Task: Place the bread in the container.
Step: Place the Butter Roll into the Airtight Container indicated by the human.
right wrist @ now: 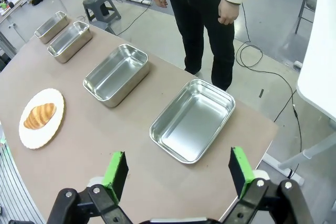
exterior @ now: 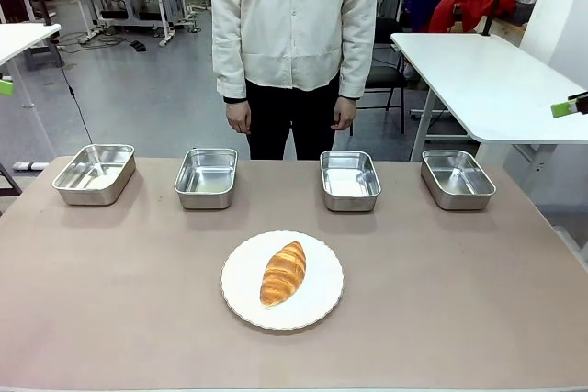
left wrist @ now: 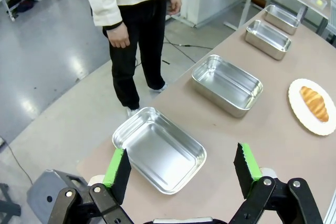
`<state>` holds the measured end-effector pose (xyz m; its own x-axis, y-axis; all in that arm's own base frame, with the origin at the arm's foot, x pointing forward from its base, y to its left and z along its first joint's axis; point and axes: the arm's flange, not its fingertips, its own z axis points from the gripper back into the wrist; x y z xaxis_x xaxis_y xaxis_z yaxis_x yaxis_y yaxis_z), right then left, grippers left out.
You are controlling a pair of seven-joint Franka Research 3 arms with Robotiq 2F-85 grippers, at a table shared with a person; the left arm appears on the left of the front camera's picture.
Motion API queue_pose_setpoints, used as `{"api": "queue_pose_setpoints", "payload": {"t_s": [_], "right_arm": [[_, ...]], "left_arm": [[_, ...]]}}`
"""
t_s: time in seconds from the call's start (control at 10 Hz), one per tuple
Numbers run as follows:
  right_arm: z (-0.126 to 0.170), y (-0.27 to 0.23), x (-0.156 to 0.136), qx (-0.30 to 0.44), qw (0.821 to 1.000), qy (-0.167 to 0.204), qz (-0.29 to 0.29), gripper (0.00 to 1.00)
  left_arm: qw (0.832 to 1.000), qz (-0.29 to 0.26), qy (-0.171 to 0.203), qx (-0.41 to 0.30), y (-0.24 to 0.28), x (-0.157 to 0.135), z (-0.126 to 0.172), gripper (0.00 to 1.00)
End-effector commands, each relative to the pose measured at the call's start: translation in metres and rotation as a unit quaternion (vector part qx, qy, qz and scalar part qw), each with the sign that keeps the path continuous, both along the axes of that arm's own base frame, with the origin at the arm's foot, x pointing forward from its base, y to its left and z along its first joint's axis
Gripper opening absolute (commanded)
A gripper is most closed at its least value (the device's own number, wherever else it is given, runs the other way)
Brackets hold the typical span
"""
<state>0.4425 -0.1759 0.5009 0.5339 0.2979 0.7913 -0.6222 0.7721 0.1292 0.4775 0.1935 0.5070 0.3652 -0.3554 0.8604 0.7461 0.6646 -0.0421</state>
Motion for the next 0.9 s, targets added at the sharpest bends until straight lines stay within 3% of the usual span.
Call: {"api": "queue_pose_setpoints", "payload": {"t_s": [0.0, 0.8], "right_arm": [[-0.0004, 0.0002, 0.0007, 0.003, 1.0, -0.001, 0.001, 1.0], [-0.0004, 0.0002, 0.0007, 0.003, 1.0, -0.001, 0.001, 1.0]], "left_arm": [[1.0, -0.002, -0.006, -0.003, -0.0002, -0.0006, 0.0018, 1.0], [1.0, -0.002, -0.006, -0.003, -0.0002, -0.0006, 0.0018, 1.0]]}}
